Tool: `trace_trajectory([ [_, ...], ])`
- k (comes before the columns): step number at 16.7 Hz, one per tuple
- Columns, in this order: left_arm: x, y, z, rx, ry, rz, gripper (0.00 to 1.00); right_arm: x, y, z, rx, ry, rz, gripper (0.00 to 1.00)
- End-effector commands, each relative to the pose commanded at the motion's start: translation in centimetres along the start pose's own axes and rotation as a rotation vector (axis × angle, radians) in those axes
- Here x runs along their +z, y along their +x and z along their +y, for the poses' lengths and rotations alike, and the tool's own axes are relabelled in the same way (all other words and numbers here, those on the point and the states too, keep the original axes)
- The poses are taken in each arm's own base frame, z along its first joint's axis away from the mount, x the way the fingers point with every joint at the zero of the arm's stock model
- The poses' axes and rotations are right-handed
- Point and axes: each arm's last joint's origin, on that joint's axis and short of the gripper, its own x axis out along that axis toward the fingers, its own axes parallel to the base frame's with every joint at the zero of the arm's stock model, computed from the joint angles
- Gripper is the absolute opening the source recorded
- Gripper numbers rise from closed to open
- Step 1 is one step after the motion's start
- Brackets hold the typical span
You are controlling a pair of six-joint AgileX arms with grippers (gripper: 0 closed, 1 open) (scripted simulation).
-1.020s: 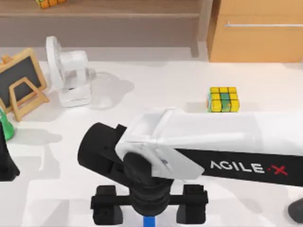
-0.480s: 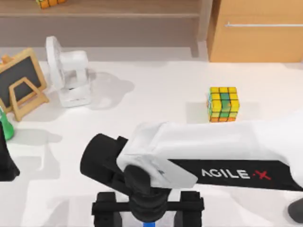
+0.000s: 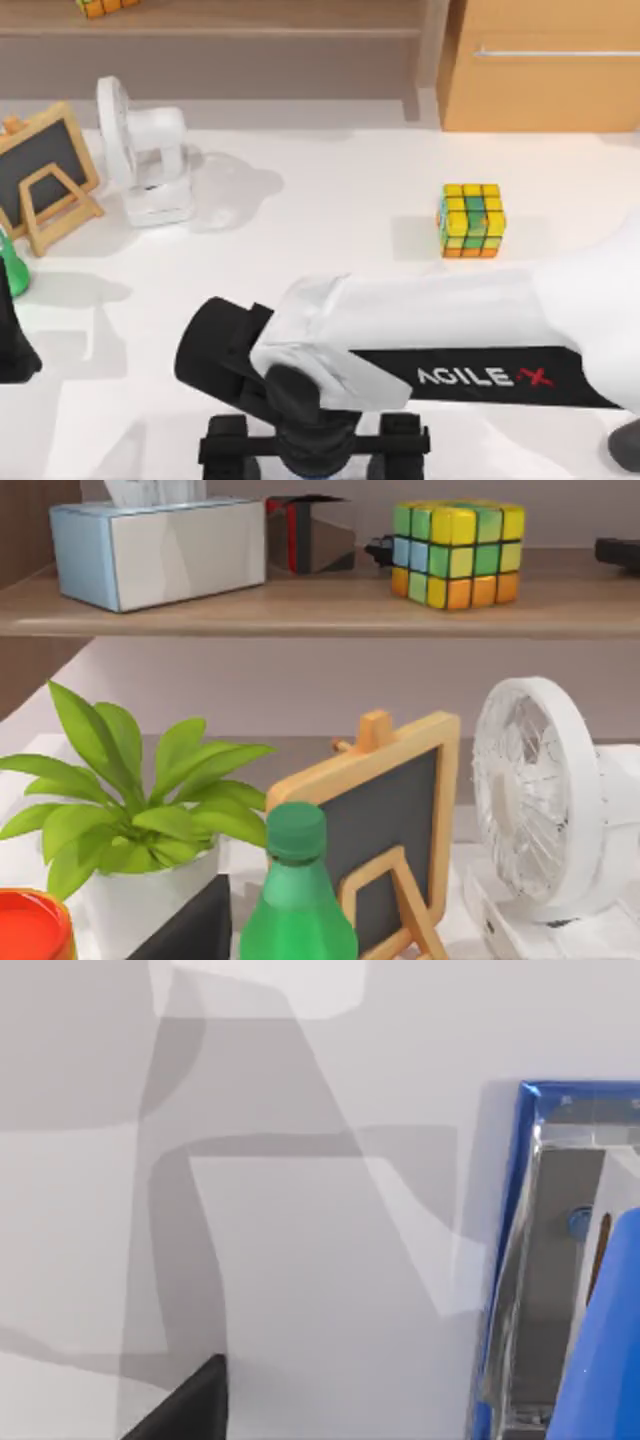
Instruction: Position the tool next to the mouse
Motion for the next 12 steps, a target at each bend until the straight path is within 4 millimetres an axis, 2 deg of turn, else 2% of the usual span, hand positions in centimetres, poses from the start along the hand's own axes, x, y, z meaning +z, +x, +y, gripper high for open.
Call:
trace_trajectory([
  [12, 0.0, 0.0, 0.0, 0.0, 0.0, 0.0, 1.0, 0.0, 0.0, 0.0, 0.0, 0.0, 0.0, 0.02],
])
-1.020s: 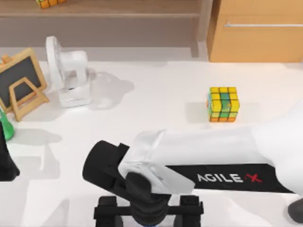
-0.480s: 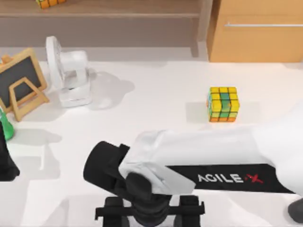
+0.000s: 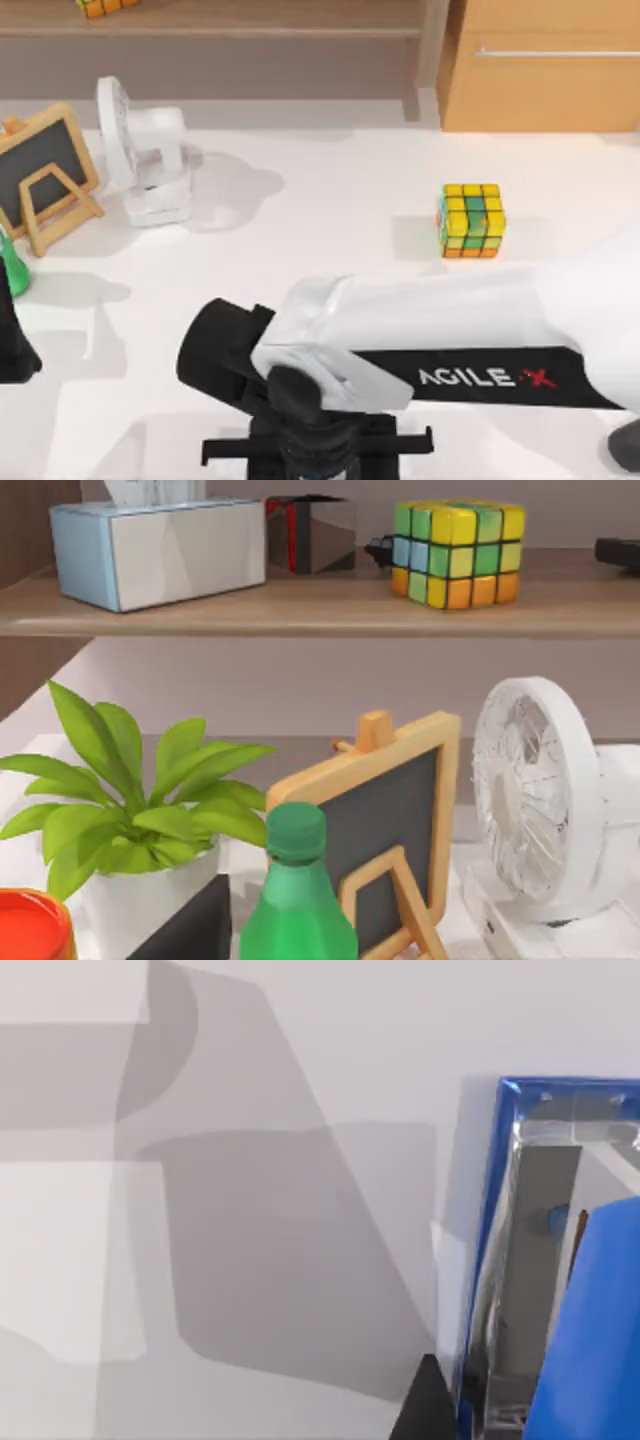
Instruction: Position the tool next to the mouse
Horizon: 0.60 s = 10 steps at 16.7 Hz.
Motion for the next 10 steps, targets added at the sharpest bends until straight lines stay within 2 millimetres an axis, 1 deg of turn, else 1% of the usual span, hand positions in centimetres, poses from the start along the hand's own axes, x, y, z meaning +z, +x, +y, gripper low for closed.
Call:
trace_trajectory([
  [1, 0.0, 0.0, 0.0, 0.0, 0.0, 0.0, 1.0, 0.0, 0.0, 0.0, 0.0, 0.0, 0.0, 0.0],
  [8, 0.0, 0.0, 0.0, 0.0, 0.0, 0.0, 1.0, 0.0, 0.0, 0.0, 0.0, 0.0, 0.0, 0.0],
  [9, 0.0, 0.0, 0.0, 0.0, 0.0, 0.0, 1.0, 0.03, -0.64, -0.22, -0.003, -0.007, -0.007, 0.0],
  [10, 0.0, 0.0, 0.0, 0.0, 0.0, 0.0, 1.0, 0.03, -0.72, -0.21, -0.003, -0.007, -0.007, 0.0],
])
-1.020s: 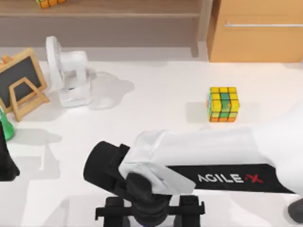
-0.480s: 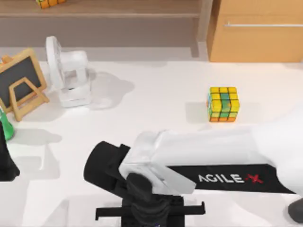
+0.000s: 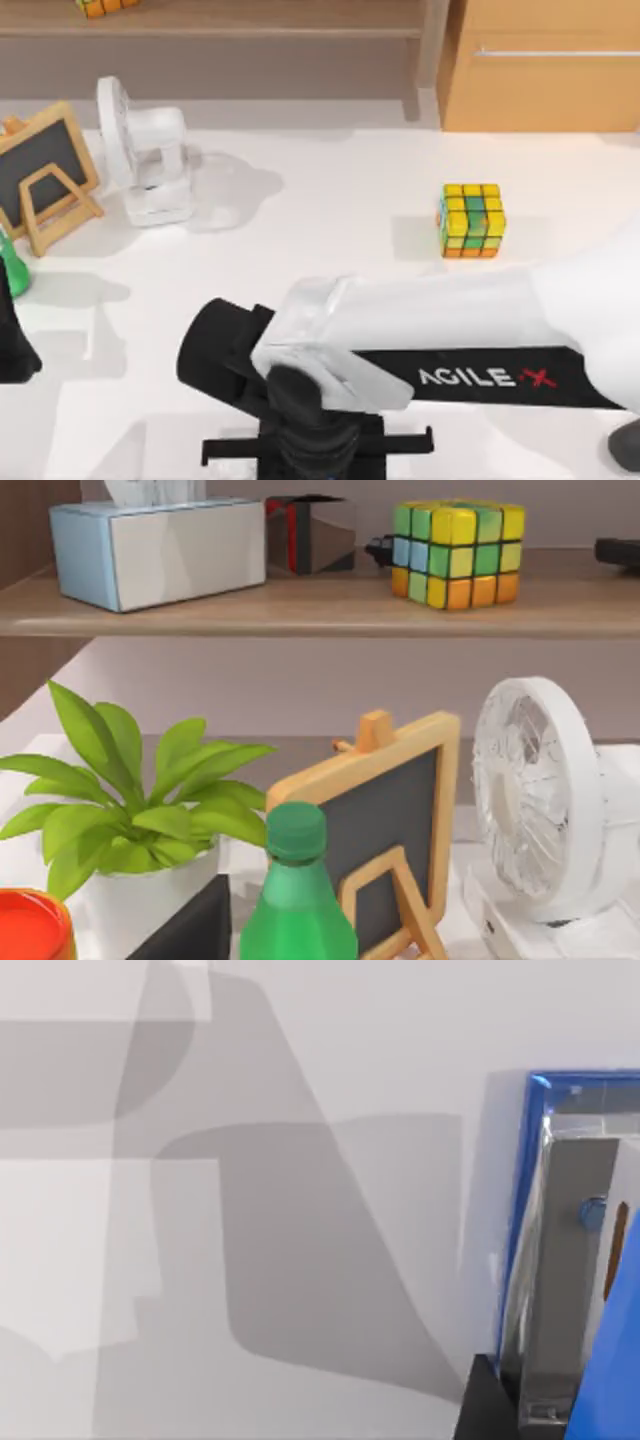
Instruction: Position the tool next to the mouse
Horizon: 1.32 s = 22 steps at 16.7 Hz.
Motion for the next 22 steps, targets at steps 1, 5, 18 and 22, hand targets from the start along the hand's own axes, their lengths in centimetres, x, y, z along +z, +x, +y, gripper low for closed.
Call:
trace_trajectory([
  [1, 0.0, 0.0, 0.0, 0.0, 0.0, 0.0, 1.0, 0.0, -0.3, 0.0, -0.001, 0.0, 0.001, 0.0],
  [5, 0.0, 0.0, 0.0, 0.0, 0.0, 0.0, 1.0, 0.1, -2.5, 0.0, -0.002, 0.001, 0.001, 0.0],
  [18, 0.0, 0.0, 0.0, 0.0, 0.0, 0.0, 1.0, 8.1, -8.6, -6.2, 0.177, 0.007, -0.085, 0.0],
  [22, 0.0, 0.0, 0.0, 0.0, 0.0, 0.0, 1.0, 14.3, -8.9, -15.4, 0.127, 0.022, -0.116, 0.0],
])
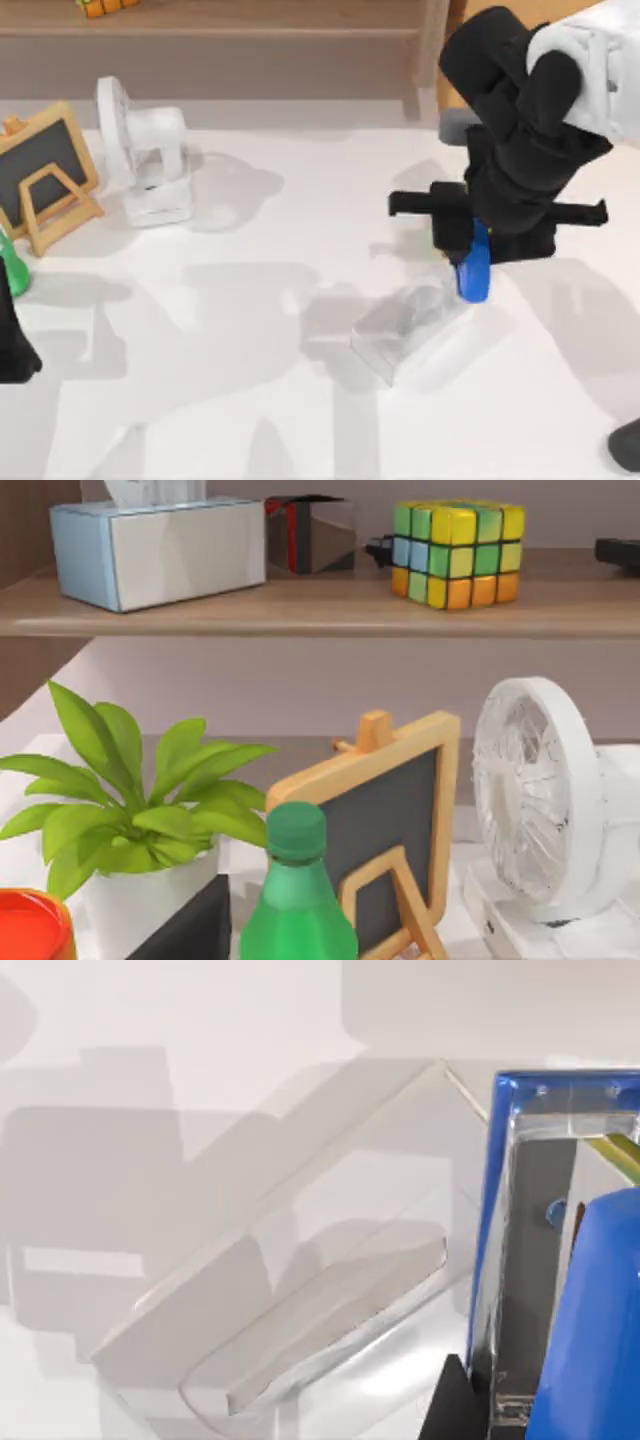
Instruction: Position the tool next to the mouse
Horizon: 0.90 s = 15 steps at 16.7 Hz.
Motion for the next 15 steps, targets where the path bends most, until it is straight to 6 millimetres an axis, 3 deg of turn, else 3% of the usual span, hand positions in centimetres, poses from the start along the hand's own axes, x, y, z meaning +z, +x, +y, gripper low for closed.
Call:
trace_trajectory([
  [4, 0.0, 0.0, 0.0, 0.0, 0.0, 0.0, 1.0, 2.9, 1.7, -9.1, -0.094, 0.003, 0.067, 0.0],
  [7, 0.0, 0.0, 0.0, 0.0, 0.0, 0.0, 1.0, 3.6, 2.8, -13.4, -0.126, 0.007, 0.113, 0.0],
  [9, 0.0, 0.0, 0.0, 0.0, 0.0, 0.0, 1.0, 3.7, 3.1, -14.4, -0.133, 0.008, 0.125, 0.0],
  [15, 0.0, 0.0, 0.0, 0.0, 0.0, 0.0, 1.0, 3.8, 3.0, -14.3, -0.133, 0.006, 0.116, 0.0],
])
